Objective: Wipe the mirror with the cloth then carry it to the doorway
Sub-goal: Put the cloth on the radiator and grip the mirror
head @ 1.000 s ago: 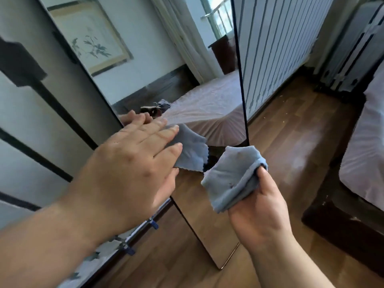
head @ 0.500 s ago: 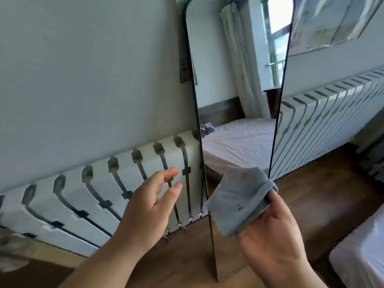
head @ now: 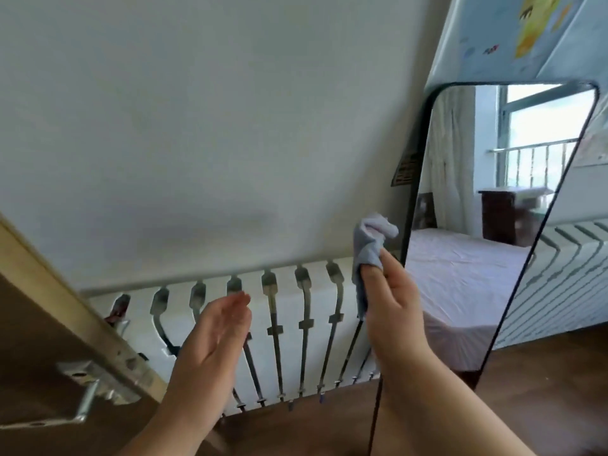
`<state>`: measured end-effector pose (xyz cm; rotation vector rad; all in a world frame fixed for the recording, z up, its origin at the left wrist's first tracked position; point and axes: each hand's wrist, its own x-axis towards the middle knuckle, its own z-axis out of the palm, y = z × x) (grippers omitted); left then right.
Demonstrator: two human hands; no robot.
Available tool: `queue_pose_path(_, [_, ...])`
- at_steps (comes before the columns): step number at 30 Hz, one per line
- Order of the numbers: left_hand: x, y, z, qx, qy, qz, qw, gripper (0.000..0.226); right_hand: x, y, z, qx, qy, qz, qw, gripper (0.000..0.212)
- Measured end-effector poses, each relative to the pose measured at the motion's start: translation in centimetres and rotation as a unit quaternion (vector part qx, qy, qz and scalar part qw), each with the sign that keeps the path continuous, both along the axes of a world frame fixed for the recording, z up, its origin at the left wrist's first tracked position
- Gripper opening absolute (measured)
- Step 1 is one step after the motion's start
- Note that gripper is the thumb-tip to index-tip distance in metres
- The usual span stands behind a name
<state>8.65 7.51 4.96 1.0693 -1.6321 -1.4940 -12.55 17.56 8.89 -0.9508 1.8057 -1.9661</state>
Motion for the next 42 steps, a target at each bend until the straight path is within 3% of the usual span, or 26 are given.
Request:
queue_pose_path(1, [0.3, -1.1, -0.3, 0.000, -0.002, 0.000, 1.000, 0.072, -0.3, -2.4, -0.9, 0.048, 0.133, 0.025, 0.990, 0.030])
queue_pose_path(2, [0.5, -2.1, -0.6, 0.001, -0.010, 0.000, 1.000, 0.068, -0.6, -4.9, -2.2, 0.129, 0.285, 0.055, 0.948, 0.041])
queue_pose_path(3, [0.6, -3.2, -1.0, 0.005, -0.020, -0.003, 1.000, 0.064, -1.0, -7.4, -4.2, 0.223, 0.412, 0.085, 0.879, 0.053])
queue_pose_path(4, [0.6, -4.1, -1.3, 0.011, -0.029, -0.008, 0.999, 0.060, -1.0, -9.2, -6.2, 0.309, 0.483, 0.114, 0.812, 0.062])
queue_pose_path(6, [0.4, -5.9, -2.0, 0.025, -0.044, -0.028, 0.998, 0.047, 0.3, -11.5, -9.8, 0.424, 0.531, 0.166, 0.714, 0.081])
queue_pose_path(8, [-0.2, -7.1, -2.5, 0.025, -0.038, -0.048, 0.998, 0.040, 1.4, -12.1, -12.4, 0.454, 0.544, 0.158, 0.687, 0.095])
queue_pose_path(13, [-2.2, -8.5, -3.5, 0.020, -0.025, -0.089, 0.996, 0.040, 0.4, -11.2, -13.3, 0.409, 0.538, 0.150, 0.721, 0.093])
queue_pose_path(15, [-3.7, -8.3, -3.3, 0.014, -0.022, -0.103, 0.994, 0.033, -0.3, -10.1, -12.6, 0.379, 0.509, 0.157, 0.757, 0.087])
queue_pose_path(18, [-5.8, -7.5, -2.8, 0.014, -0.010, -0.130, 0.991, 0.039, -1.1, -7.9, -11.2, 0.337, 0.443, 0.163, 0.815, 0.079])
queue_pose_path(24, [-9.8, -4.5, -2.2, 0.013, 0.025, -0.132, 0.991, 0.046, -5.4, -0.4, -9.6, 0.333, 0.332, 0.053, 0.881, 0.063])
queue_pose_path(27, [-11.8, -2.9, -2.4, 0.021, 0.039, -0.144, 0.989, 0.062, -7.9, 3.4, -9.1, 0.325, 0.263, -0.033, 0.908, 0.055])
queue_pose_path(29, [-13.7, -2.6, -2.8, 0.036, 0.043, -0.175, 0.983, 0.073, -9.3, 5.3, -8.9, 0.318, 0.224, -0.083, 0.918, 0.050])
queue_pose_path(36, [-20.3, -1.5, -2.2, 0.033, 0.032, -0.256, 0.966, 0.063, -11.9, 10.3, -8.7, 0.314, 0.102, -0.199, 0.923, 0.039])
queue_pose_path(42, [-24.8, -1.0, -1.4, 0.027, 0.035, -0.255, 0.966, 0.066, -14.1, 12.3, -7.0, 0.281, -0.016, -0.271, 0.921, 0.024])
